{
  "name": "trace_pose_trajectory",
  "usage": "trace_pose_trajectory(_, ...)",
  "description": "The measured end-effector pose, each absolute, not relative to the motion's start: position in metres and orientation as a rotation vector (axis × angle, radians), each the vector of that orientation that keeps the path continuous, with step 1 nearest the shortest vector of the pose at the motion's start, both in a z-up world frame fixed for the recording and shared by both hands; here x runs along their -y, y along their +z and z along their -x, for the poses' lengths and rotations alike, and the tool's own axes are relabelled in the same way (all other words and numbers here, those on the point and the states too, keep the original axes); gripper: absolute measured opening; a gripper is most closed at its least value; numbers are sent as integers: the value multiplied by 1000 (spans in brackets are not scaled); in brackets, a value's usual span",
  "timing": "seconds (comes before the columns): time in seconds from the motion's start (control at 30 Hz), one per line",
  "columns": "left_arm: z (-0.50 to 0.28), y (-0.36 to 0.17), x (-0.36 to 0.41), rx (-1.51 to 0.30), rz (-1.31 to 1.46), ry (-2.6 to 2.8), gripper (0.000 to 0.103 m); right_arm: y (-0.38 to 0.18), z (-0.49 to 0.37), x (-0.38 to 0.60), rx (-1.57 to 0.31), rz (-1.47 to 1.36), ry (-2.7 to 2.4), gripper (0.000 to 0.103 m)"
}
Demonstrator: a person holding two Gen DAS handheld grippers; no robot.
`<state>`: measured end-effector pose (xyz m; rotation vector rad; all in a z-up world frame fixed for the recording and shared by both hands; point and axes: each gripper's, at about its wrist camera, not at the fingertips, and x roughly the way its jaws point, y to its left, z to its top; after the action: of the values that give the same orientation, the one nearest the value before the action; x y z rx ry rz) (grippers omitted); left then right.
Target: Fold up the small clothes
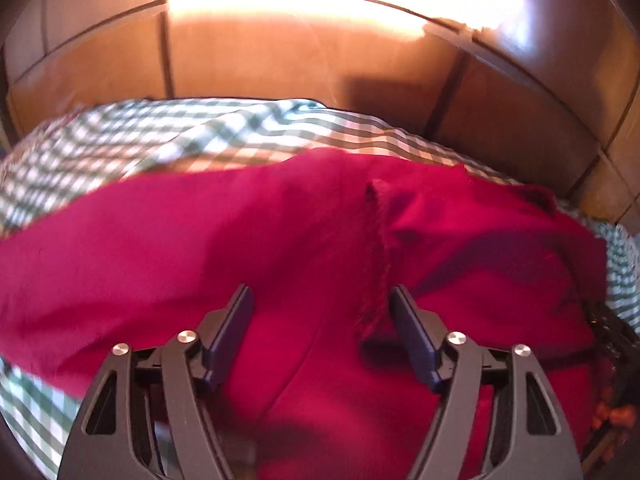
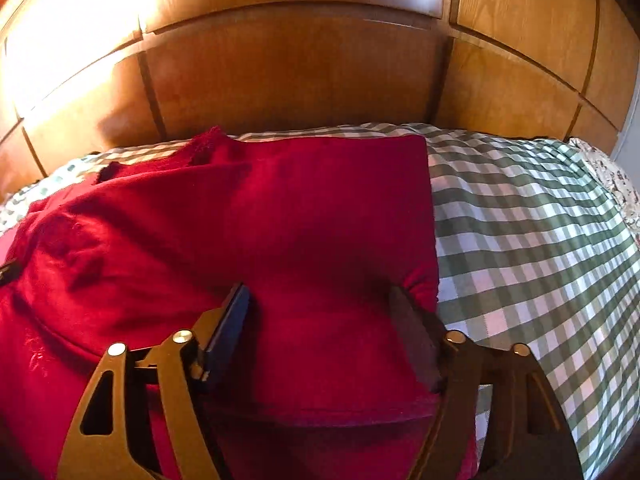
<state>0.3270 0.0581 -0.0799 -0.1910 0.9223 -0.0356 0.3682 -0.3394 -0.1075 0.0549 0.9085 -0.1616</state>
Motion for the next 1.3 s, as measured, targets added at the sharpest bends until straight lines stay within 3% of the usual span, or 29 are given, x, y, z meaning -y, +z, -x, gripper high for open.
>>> trace_pose_trajectory(0.1,-297,-72,-88,-874,307,-24,51,-110,-369,340,-909,-47,-165,74)
trace_pose_trajectory(0.53,-172,-91,-296,-794,843,298,49,-111,-368,337,-904,-28,-183,81)
trace_pose_trajectory(0.8,-174,-108,-381,-740,974,439,50,-110,-367,331,-895,20,-222,84)
trace_pose_trajectory(0.87,-183,-113,-395,-741,979,472,42,-110,-367,330,-894,28,-228,85)
trace_pose_trajectory(0.9,-186,-115,-401,-749,977,494,26,-110,-367,329,-894,30,-230,85)
trace_pose_trajectory(0.97,-196,-114,-406,-761,958,506,9,-110,-366,328,-892,36,-234,85)
trace_pose_trajectory(1.17,-219,-64,-358,-688,828,338,7,-111,-367,327,-892,42,-237,85)
trace_pose_trajectory(1.3,-237,-20,-270,-644,657,120,8,-112,-367,328,-892,35,-233,85)
